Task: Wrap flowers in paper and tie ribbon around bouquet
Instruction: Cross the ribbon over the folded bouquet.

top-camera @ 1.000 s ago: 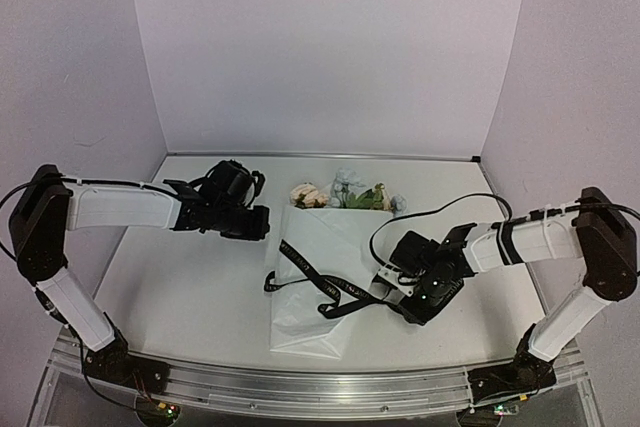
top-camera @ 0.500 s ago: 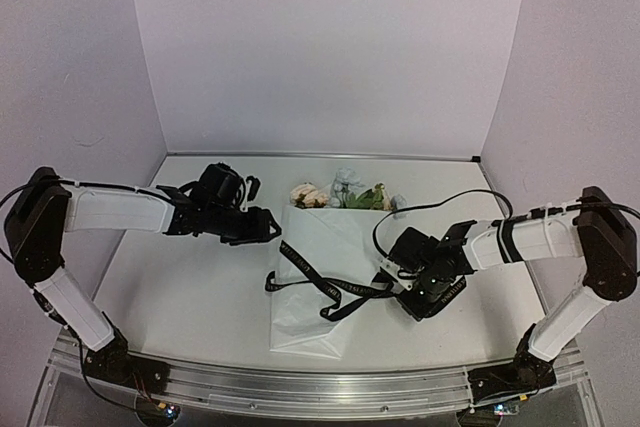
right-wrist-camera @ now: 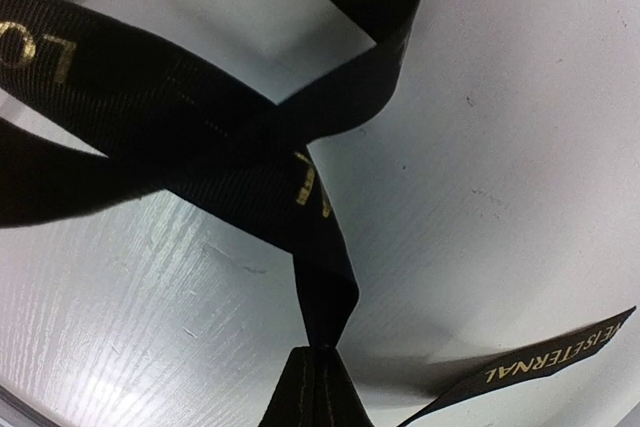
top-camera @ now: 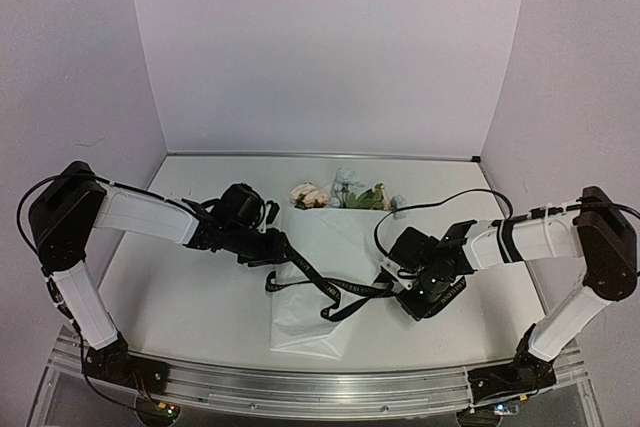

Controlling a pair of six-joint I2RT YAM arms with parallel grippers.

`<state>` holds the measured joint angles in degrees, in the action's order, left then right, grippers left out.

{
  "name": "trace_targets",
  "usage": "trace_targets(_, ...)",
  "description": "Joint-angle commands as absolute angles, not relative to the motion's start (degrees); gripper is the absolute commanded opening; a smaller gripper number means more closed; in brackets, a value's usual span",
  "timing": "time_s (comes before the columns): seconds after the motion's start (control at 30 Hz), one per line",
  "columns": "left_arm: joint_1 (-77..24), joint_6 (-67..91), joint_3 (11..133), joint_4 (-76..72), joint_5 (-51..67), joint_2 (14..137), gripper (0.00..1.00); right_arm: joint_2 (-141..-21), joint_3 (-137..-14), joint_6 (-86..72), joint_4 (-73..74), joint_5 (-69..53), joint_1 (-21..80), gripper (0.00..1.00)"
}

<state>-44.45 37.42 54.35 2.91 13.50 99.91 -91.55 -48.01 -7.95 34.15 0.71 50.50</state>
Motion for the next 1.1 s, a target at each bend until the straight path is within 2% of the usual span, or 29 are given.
trace_targets(0.0, -44.3, 37.0, 57.8, 0.9, 13.3, 100.4, 0.43, -91.2, -49.4, -8.9, 34.9, 1.1, 50.4, 0.00)
trace_targets(0.2, -44.3, 35.2, 59.7, 3.6, 10.3, 100.3, 0.34, -91.2, -49.4, -9.0, 34.9, 1.2, 50.4, 0.00)
trace_targets(0.6, -44.2, 33.6, 61.4, 4.4, 8.9, 101.4, 0.05, -91.1, -49.5, -8.8, 35.2, 1.4, 50.3, 0.00)
trace_targets(0.73, -44.2, 33.1, 61.7, 4.3, 9.0, 101.3, 0.02, -91.2, -49.5, -8.8, 35.2, 1.3, 50.3, 0.00)
trace_targets(0.8, -44.2, 33.1, 61.8, 3.9, 9.6, 101.5, 0.03, -91.2, -49.6, -8.9, 35.2, 1.3, 50.3, 0.00)
trace_targets(0.83, -44.2, 33.1, 62.0, 4.0, 9.9, 101.7, 0.09, -91.3, -49.7, -8.9, 35.2, 1.2, 50.3, 0.00)
trace_targets(0.9, -44.2, 33.2, 62.6, 4.1, 9.9, 102.2, 0.28, -91.3, -49.7, -8.9, 35.2, 1.1, 50.3, 0.00)
trace_targets(0.97, -44.2, 33.6, 62.8, 3.8, 9.5, 102.2, 0.39, -91.3, -49.8, -8.9, 35.2, 0.9, 50.3, 0.00)
trace_targets(1.07, -44.2, 34.0, 63.8, 5.1, 7.7, 102.5, 0.43, -91.3, -49.9, -8.9, 35.2, 0.9, 50.3, 0.00)
